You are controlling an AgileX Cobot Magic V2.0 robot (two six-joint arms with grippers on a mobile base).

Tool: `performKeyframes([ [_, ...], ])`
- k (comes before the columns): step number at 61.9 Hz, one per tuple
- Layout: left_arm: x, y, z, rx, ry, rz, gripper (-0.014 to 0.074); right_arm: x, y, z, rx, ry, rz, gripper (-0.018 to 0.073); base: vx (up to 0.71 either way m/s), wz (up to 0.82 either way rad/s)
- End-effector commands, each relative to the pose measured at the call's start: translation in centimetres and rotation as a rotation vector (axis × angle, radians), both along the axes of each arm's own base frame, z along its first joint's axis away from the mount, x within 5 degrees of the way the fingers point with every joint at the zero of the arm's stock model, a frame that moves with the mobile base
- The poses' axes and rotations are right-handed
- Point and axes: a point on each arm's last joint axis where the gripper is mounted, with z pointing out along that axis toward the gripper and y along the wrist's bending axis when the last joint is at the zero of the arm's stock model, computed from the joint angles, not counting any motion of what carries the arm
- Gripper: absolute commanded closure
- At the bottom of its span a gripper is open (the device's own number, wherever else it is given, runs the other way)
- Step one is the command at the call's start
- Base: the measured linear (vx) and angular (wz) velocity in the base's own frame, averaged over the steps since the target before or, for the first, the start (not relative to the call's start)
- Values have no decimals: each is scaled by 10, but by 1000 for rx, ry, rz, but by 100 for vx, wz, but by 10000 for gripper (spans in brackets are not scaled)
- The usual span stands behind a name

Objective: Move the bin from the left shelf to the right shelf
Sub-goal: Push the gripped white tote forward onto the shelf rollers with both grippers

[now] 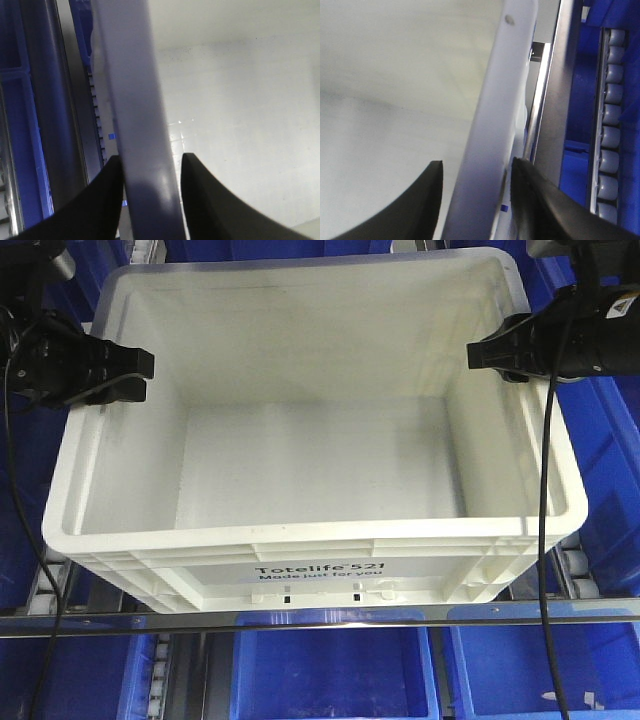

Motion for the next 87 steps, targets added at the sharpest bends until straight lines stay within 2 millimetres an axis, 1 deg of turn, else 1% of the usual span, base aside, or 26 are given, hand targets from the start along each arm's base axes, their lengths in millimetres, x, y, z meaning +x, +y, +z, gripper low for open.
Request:
performKeyframes([
  [1, 0, -2, 38, -61, -222, 7, 598, 5, -4, 35, 36, -223, -41, 567, 0, 0],
  [14, 2, 0, 39, -40, -252, 14, 598, 9, -4, 33, 20, -248, -38, 567, 0, 0],
  [21, 6, -1, 33, -36, -233, 13, 598, 11, -4, 33, 20, -253, -40, 567, 0, 0],
  [38, 17, -2, 22, -12, -218, 16, 598, 21, -2, 20, -1, -225, -33, 567, 0, 0],
  [55, 22, -2, 18, -5, -221, 21, 598, 31, -1, 7, -13, -200, -32, 567, 0, 0],
  [62, 26, -3, 13, -2, -213, 23, 598, 34, 0, 1, -19, -183, -29, 567, 0, 0],
  [75, 31, -4, 4, 2, -187, 22, 598, 38, 1, -4, -22, -167, -29, 567, 0, 0],
  [87, 32, -4, 4, 3, -190, 24, 596, 41, 1, -8, -25, -163, -30, 566, 0, 0],
])
